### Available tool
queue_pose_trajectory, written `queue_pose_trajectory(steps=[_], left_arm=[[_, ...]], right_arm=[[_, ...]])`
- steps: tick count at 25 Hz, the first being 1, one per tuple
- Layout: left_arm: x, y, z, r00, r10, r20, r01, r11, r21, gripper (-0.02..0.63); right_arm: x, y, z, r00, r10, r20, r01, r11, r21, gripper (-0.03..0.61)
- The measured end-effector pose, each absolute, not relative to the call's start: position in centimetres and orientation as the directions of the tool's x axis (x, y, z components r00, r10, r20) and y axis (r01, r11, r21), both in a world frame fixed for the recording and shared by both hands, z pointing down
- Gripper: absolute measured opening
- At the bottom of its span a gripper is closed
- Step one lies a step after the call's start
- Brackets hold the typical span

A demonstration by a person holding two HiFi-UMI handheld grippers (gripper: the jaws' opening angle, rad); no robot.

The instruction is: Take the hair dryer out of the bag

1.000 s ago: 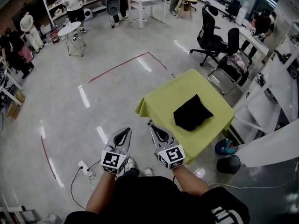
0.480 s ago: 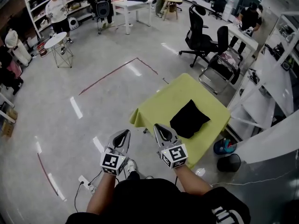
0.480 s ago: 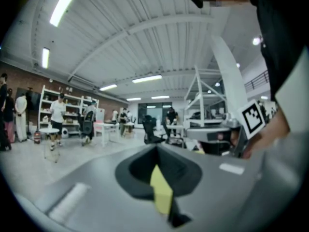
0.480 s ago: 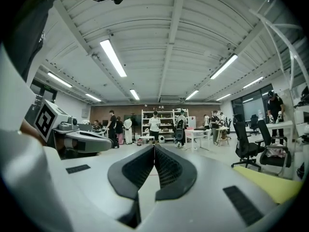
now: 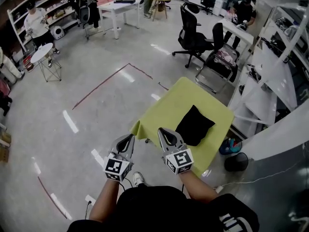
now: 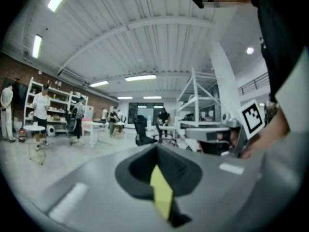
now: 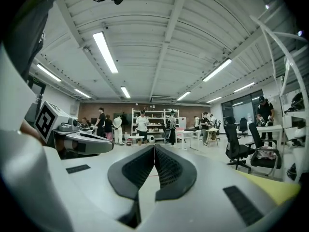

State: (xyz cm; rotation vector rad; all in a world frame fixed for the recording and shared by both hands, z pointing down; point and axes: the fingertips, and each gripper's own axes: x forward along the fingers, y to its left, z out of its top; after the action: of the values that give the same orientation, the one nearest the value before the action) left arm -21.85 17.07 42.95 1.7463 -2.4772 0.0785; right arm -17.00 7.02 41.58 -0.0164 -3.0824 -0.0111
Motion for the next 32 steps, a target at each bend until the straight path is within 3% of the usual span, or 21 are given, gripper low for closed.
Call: queue_pose_trajectory(steps=[13,32], left_arm=[[-24.8,12.5,43.0,-0.134,-0.986,0.098,-0.989,0.139,0.043,0.006],[-21.1,-1.5,43.9,0.112,-0.985,0.134,-0.994,-0.11,0.019,0.008]], right_arm=[[-17.4,4.3,41.0,-0.976,-0.201,0.079,-0.201,0.98,0.018,0.006],[-12.5,-8.1,43.0,-0.896,-0.434,0.09,-0.439,0.897,-0.052,0.006]])
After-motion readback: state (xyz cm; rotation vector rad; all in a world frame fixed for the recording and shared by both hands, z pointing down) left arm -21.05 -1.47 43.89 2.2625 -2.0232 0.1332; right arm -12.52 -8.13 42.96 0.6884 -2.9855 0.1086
